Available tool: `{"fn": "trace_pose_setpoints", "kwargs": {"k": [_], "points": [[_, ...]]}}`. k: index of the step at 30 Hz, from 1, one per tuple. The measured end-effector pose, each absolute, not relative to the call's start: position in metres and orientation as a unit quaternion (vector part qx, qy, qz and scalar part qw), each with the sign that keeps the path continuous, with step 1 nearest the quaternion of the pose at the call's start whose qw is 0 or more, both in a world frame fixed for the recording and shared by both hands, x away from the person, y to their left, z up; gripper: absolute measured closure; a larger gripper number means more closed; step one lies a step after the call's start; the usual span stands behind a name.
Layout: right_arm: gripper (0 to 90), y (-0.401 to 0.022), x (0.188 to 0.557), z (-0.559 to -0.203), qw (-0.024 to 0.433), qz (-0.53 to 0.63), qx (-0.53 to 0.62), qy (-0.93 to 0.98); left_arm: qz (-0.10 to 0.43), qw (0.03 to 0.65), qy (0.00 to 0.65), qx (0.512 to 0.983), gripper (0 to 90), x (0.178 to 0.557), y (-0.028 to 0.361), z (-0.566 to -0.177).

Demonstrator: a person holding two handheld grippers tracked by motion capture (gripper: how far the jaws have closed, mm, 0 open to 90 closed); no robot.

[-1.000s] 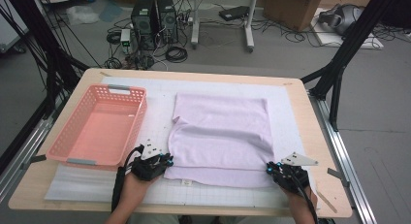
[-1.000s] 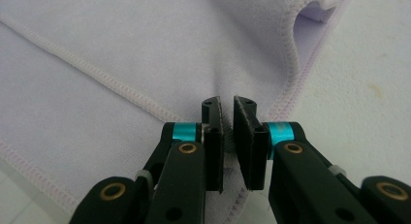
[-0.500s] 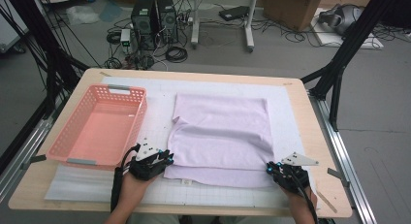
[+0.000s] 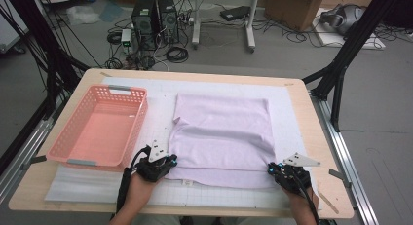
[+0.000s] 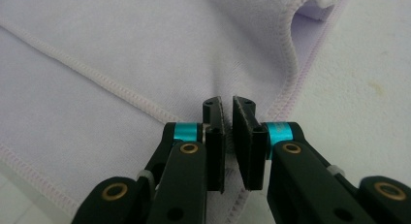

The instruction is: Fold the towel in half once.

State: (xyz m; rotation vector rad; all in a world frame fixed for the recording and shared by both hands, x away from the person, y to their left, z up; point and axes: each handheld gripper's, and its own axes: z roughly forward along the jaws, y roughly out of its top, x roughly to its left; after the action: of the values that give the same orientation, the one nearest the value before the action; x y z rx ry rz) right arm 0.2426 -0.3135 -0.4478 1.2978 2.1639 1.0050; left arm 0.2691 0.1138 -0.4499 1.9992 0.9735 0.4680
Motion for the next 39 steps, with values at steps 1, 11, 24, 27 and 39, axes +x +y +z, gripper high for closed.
{"fn": "trace_pose_setpoints", "kwargs": {"k": [1,11,24,27,39], "points": [[83.9,-0.314,0.242,-0.447,0.21,0.362,0.467,0.779,0.182,0.427,0.391,0.795,87.4,0.269,0.115,-0.449],[86.1,-0.316,0.234,-0.439,0.205,0.377,0.462,0.776,0.16,0.475,0.385,0.775,87.7,0.258,0.126,-0.436],[86.6,-0.324,0.206,-0.422,0.194,0.398,0.449,0.776,0.144,0.496,0.377,0.769,87.8,0.232,0.135,-0.427],[86.6,-0.323,0.199,-0.426,0.185,0.384,0.446,0.787,0.135,0.491,0.374,0.775,87.8,0.224,0.135,-0.43],[66.1,-0.332,0.19,-0.423,0.207,0.401,0.476,0.755,0.142,0.493,0.408,0.755,51.3,0.226,0.146,-0.434]]}}
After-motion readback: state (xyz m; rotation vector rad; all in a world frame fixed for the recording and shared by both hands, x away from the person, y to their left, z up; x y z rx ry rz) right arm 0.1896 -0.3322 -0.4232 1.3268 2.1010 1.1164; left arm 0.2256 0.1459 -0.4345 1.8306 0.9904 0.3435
